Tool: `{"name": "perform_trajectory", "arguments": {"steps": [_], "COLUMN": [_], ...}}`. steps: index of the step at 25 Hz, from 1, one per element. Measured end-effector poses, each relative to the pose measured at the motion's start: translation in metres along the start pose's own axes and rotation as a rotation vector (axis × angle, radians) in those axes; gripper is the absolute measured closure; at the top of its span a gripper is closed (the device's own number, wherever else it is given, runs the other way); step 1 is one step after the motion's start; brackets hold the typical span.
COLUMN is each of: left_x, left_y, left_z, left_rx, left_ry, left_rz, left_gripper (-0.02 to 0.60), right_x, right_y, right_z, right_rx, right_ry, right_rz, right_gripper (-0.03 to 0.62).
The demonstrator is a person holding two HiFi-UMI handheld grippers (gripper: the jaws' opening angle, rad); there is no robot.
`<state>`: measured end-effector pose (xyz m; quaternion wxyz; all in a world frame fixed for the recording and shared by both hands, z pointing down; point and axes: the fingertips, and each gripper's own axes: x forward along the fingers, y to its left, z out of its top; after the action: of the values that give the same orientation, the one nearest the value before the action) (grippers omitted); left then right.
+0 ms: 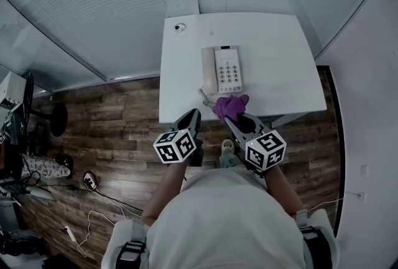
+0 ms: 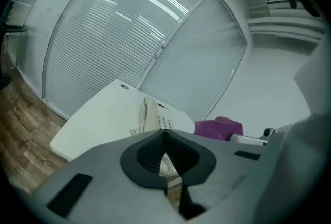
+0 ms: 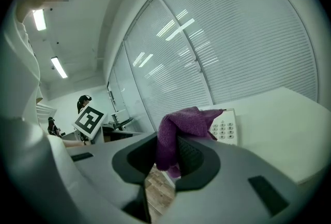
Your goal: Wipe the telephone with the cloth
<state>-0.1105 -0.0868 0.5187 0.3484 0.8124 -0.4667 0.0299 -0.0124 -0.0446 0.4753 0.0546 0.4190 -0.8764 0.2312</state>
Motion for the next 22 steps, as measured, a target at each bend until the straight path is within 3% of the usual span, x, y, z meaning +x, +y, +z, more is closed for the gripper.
{"name": "perform_trajectory", "arguments": {"steps": [22], "left_x": [-0.108], "left_y": [-0.041], "left_z": [-0.066], "left_rx": [0.001], "left_ry": [0.023], "left_rz": [-0.095], "left_gripper": [0.560], "right_x": [-0.060], "right_y": [0.097], "right_z": [-0.043], "right_rx": [-0.058], "right_ry": [0.023], "right_rz": [0.037], "right_gripper": [0.496]}}
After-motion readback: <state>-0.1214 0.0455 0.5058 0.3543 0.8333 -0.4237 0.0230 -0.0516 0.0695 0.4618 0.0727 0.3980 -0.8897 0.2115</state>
